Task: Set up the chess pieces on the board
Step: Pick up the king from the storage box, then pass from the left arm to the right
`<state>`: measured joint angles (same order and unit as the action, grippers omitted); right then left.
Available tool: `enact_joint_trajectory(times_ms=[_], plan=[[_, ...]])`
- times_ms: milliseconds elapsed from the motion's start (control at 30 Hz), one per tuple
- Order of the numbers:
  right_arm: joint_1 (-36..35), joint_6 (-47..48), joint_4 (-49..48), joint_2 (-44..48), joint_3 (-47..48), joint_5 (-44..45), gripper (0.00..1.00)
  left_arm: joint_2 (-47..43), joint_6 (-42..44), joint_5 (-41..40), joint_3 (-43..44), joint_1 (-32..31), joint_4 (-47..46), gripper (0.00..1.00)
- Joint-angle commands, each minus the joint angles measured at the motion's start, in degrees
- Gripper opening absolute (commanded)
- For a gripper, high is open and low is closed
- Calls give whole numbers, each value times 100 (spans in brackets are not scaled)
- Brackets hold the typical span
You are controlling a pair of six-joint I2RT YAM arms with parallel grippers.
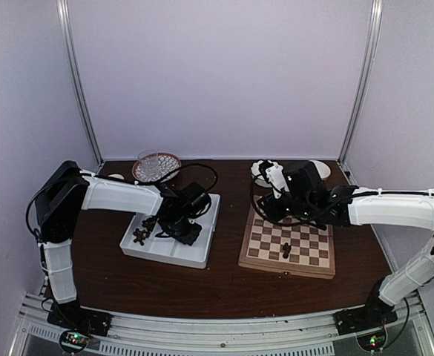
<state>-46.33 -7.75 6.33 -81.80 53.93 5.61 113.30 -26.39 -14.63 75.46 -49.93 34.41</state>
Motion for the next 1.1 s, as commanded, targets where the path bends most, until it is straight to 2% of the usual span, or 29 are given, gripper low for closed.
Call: enact_joint_trajectory(times_ms=[0, 67, 167, 400, 500, 633, 700, 867, 933, 1000, 1067], plan=[[-99, 2, -526, 302, -263, -201, 35, -427, 121, -221, -222, -2, -142, 5], [-133, 61, -613, 391, -374, -334, 35, -637, 153, -144, -367, -4, -304, 0], [-185, 189, -1005, 536, -570, -537, 36, -1139, 313, 251, -848, -8, -922, 0], [-431, 646, -1686, 736, -916, -1874, 42, -2301, 837, 1909, -1967, -8, -2439, 0], [-749, 1111, -1872, 817, -1030, -1875, 45, -2433, 945, 2518, -2134, -8, -2779, 0], [-1021, 1458, -2466, 1019, -1335, -1566, 54, -2491, 990, 3101, -2268, -8, -3095, 0], [-1036, 1709, -3067, 1131, -1684, -1828, 65, -2521, 1027, 3340, -2290, -11, -3155, 0], [-1036, 2416, -4578, 1095, -2518, -2094, 69, -2548, 1119, 3710, -2295, -59, -3230, 0], [-1036, 2707, -5203, 954, -2839, -2266, 83, -2505, 1184, 3885, -2248, -86, -3201, 0], [-1043, 3096, -5351, 872, -2995, -2614, 95, -2442, 1242, 4002, -2160, -131, -3135, 0], [-1071, 3472, -5184, 866, -3017, -3027, 99, -2383, 1265, 4052, -2080, -182, -3052, 0]])
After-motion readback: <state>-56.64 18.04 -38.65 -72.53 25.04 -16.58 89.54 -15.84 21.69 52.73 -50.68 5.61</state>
